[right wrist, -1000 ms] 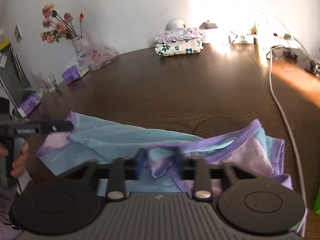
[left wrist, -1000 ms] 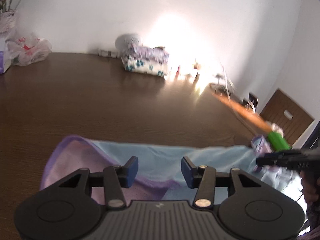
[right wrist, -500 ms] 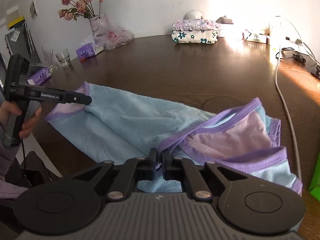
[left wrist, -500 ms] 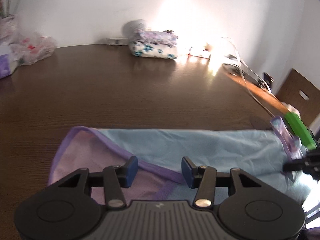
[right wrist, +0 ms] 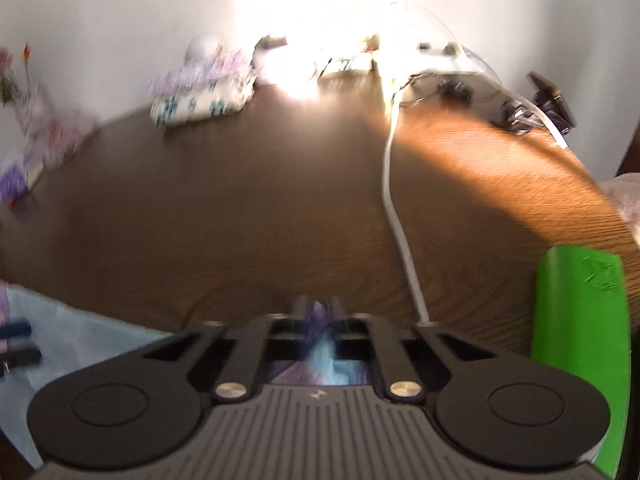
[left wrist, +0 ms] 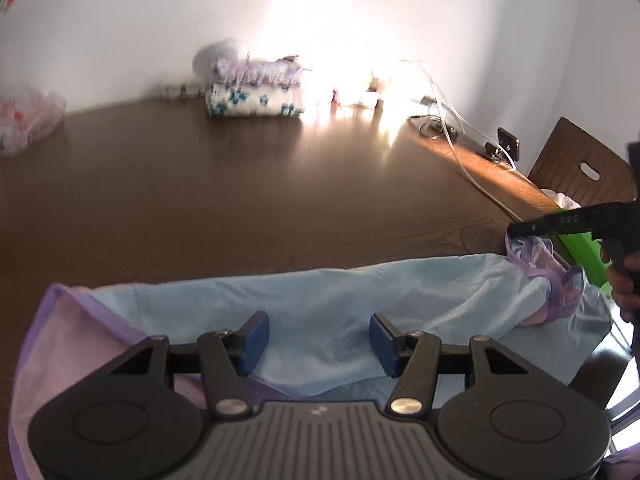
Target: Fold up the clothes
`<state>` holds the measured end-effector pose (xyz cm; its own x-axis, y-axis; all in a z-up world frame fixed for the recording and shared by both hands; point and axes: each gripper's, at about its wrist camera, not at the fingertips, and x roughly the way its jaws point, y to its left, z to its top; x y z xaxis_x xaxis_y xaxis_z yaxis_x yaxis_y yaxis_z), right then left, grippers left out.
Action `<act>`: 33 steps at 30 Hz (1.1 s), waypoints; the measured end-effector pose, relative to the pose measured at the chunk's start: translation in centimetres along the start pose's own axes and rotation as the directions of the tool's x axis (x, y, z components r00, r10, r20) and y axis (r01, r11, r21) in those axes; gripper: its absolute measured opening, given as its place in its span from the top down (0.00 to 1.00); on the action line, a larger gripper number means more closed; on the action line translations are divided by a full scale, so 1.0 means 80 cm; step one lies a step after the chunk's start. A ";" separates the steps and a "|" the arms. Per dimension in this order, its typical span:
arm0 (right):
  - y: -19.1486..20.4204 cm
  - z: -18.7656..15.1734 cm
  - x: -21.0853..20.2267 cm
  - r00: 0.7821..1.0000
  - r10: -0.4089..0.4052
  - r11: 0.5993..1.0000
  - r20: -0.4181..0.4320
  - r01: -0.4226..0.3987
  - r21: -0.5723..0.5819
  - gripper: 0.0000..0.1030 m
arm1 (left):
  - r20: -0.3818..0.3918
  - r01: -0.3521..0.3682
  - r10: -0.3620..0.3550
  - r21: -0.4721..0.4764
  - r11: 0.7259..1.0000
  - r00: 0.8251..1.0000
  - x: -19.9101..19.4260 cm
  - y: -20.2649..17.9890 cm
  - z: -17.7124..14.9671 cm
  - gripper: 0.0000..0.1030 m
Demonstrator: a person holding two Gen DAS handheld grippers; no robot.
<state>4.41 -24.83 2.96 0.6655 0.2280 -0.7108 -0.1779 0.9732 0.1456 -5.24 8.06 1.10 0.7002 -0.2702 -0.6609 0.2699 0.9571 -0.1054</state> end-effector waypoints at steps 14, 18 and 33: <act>-0.012 -0.120 -0.146 0.937 0.094 0.955 0.335 0.011 -0.296 0.95 | -0.016 -0.027 0.028 0.064 0.998 0.999 0.007 -0.011 0.001 0.46; -0.009 -0.151 -0.130 0.960 0.077 0.944 0.269 0.017 -0.330 0.95 | -0.009 -0.036 0.036 0.066 0.997 0.999 0.008 -0.013 0.000 0.45; -0.054 -0.131 -0.159 0.951 0.132 0.982 0.280 -0.087 -0.168 0.68 | -0.060 0.327 -0.333 0.414 0.850 0.941 0.011 -0.152 0.043 0.34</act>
<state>-10.88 -32.26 4.12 0.8126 0.3533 -0.4636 -0.3540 0.9310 0.0889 -5.64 -4.14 4.39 0.5293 -0.5664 -0.6318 0.7318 0.6815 0.0022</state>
